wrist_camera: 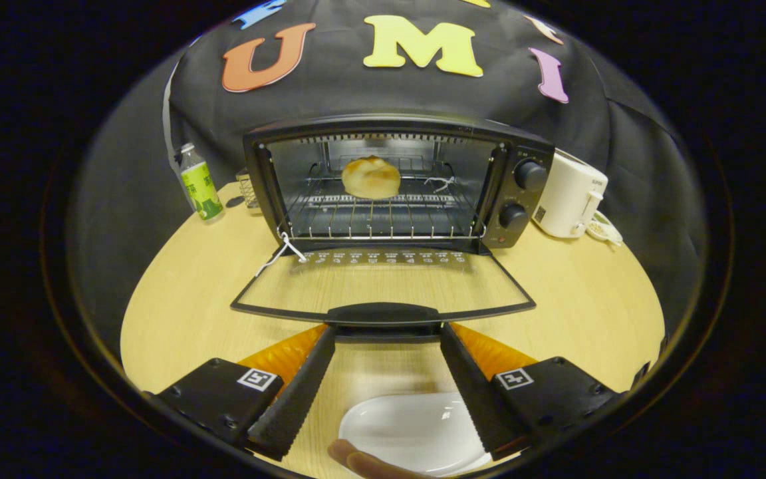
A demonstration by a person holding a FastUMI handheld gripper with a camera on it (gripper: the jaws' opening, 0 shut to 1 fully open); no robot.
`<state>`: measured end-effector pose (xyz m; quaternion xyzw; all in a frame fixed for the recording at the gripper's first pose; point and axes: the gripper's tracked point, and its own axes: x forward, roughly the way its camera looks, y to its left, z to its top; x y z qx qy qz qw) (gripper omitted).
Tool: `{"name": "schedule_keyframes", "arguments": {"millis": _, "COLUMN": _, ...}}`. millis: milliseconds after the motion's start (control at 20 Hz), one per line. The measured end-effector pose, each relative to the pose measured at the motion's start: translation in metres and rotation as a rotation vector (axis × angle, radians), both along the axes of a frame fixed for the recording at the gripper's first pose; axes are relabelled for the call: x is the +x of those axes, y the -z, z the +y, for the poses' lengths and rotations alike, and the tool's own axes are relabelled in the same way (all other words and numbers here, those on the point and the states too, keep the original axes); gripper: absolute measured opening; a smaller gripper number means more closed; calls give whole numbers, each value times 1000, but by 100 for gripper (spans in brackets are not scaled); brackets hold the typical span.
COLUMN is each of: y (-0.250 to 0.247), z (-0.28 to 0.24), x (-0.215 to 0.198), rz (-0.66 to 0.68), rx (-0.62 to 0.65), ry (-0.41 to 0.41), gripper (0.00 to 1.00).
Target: Open the toaster oven, put the food inside, and close the toaster oven door.
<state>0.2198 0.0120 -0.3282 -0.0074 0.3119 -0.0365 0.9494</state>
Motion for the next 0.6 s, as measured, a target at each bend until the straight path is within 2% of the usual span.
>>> {"name": "schedule_keyframes", "arguments": {"millis": 100, "y": -29, "z": 4, "x": 2, "rz": -123, "rx": -2, "ry": -3, "gripper": 100}}
{"name": "schedule_keyframes", "arguments": {"millis": 200, "y": -89, "z": -1, "x": 9, "rz": -387, "rx": -53, "ry": -2, "gripper": 100}}
{"name": "schedule_keyframes", "arguments": {"millis": 300, "y": -120, "z": -8, "x": 5, "rz": -526, "rx": -81, "ry": -15, "gripper": 100}}
{"name": "schedule_keyframes", "arguments": {"millis": 600, "y": -137, "z": -12, "x": -17, "rz": -575, "rx": -96, "ry": -23, "gripper": 100}}
